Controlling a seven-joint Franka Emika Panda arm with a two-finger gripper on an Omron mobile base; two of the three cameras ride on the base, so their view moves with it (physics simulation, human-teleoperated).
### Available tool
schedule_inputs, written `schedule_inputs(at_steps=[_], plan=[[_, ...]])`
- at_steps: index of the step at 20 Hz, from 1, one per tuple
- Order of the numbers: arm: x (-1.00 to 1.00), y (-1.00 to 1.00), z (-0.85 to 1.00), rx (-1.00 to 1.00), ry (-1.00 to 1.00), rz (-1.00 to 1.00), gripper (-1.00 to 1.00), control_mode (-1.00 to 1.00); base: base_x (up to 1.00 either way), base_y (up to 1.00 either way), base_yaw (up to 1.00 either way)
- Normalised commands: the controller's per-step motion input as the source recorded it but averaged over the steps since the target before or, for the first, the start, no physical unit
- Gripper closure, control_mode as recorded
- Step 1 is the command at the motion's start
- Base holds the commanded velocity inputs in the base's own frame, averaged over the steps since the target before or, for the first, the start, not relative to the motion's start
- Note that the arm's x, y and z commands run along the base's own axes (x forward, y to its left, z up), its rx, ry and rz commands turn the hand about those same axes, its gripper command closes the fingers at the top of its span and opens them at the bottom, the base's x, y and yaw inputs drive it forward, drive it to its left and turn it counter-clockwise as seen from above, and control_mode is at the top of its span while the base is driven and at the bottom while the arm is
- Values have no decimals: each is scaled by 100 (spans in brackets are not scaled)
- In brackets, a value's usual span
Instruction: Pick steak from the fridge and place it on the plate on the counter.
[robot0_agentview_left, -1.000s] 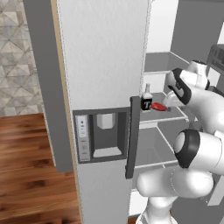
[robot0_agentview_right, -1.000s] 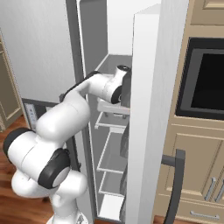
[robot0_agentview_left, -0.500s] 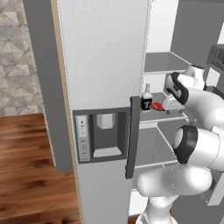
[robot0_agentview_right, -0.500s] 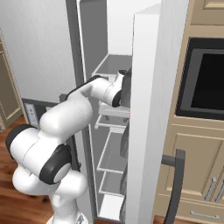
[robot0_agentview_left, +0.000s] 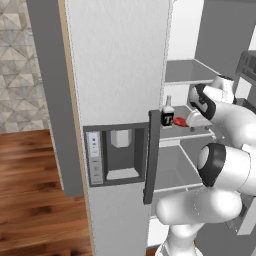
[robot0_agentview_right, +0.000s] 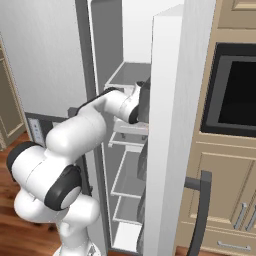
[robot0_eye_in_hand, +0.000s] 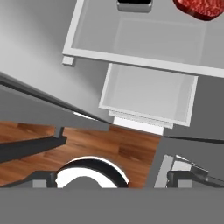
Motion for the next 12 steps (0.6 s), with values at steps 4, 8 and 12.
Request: schedule_inputs(at_steps=[4,8,12], plan=[[0,-3,-2,0,-9,0,-100,-100,0,0,0],[0,-2,-1,-1,-13,0,-100,-100,0,0,0],[3,0,-2,-2,-14,0,-100,-100,0,0,0]])
